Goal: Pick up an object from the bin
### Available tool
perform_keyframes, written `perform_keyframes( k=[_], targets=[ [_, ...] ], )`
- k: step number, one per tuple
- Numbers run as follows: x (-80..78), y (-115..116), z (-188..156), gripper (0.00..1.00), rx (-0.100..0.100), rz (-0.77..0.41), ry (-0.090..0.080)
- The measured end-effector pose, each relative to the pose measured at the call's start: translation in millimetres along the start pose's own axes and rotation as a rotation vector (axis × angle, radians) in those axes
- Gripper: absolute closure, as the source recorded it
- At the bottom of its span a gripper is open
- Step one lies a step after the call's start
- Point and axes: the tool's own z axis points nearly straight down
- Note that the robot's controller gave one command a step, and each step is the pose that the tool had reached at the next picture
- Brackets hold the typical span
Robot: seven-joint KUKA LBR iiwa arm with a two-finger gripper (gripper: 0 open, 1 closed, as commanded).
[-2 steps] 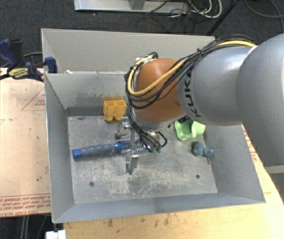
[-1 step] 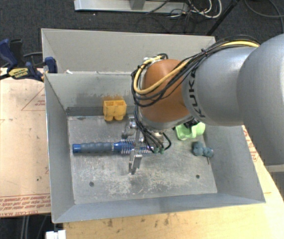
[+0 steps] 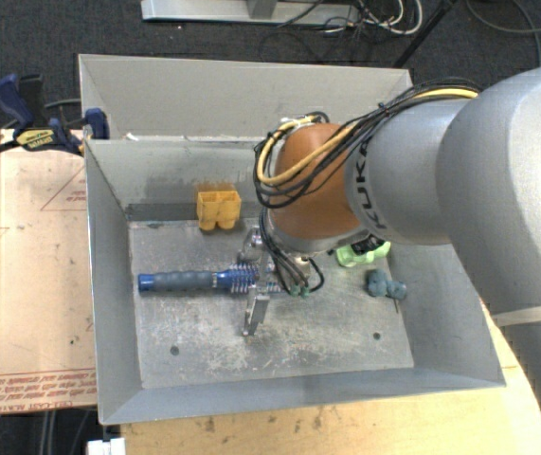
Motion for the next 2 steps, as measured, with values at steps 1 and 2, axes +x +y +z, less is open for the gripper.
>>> perform_keyframes(
  k=[1, 2],
  targets=[
    [-1.4, 2.1, -1.9, 0.0, 0.003, -0.001, 0.005],
    [-3.4, 1.0, -3.3, 1.0, 0.003, 0.002, 0.0]
  ],
)
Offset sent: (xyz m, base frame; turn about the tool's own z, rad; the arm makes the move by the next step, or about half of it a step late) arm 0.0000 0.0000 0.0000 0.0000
